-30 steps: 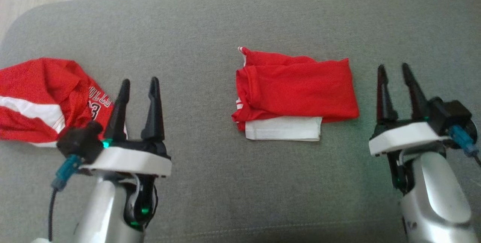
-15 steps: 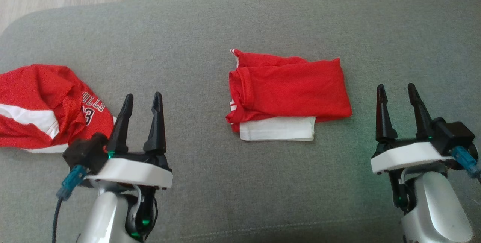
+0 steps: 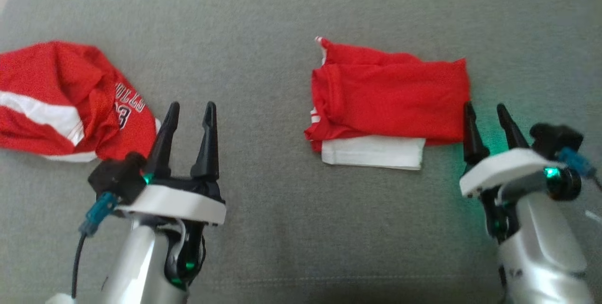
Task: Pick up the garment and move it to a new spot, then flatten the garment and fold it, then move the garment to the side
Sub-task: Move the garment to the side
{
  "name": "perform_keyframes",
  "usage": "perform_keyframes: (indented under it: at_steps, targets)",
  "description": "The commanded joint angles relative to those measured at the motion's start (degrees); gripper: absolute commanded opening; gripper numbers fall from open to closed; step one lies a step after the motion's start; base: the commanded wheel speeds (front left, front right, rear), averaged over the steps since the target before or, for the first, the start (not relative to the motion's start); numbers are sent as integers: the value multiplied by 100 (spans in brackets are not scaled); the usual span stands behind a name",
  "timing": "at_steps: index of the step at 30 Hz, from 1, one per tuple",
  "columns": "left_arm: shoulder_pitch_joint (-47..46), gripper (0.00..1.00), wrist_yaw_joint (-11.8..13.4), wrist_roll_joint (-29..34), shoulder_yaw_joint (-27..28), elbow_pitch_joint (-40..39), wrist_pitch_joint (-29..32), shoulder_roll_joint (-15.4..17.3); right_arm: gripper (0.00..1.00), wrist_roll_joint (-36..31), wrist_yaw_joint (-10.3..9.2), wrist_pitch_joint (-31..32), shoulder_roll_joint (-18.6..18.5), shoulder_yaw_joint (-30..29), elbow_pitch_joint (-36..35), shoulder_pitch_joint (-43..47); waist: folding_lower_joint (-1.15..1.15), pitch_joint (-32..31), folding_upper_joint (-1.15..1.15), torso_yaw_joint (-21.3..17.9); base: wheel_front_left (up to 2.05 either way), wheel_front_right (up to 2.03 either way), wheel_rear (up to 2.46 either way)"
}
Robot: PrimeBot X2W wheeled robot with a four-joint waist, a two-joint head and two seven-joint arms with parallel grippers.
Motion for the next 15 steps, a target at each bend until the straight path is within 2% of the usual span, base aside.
perform_keyframes:
  at_steps: [1,7,10,11,12,13,15]
  targets:
    - [-271,100,-6,45,122,-167,-29,62,100,202,-5,39,-2,88,-33,-294,0,246,0,209,0,0,0]
    - [-431,100,-13,33,77,-149,-29,62,100,299,-5,99,-2,28,556,-735,0,520,0,433,0,0,0]
    - [-480,100,-6,30,83,-152,-29,62,100,663,-5,182,-2,120,828,-907,0,594,0,469,0,0,0]
    - [-491,100,-3,31,91,-154,-29,62,83,634,-5,173,-2,165,896,-953,0,611,0,468,0,0,0]
    - [-500,100,0,35,102,-157,-29,62,18,558,-5,131,-2,196,943,-996,0,629,0,461,0,0,0]
    - [-511,100,5,38,115,-159,-29,62,0,449,-5,69,-7,233,973,-1038,0,646,0,450,0,0,0]
    - [-537,100,15,43,143,-167,-29,62,0,185,-5,-84,-74,313,1010,-1120,0,675,0,405,0,0,0]
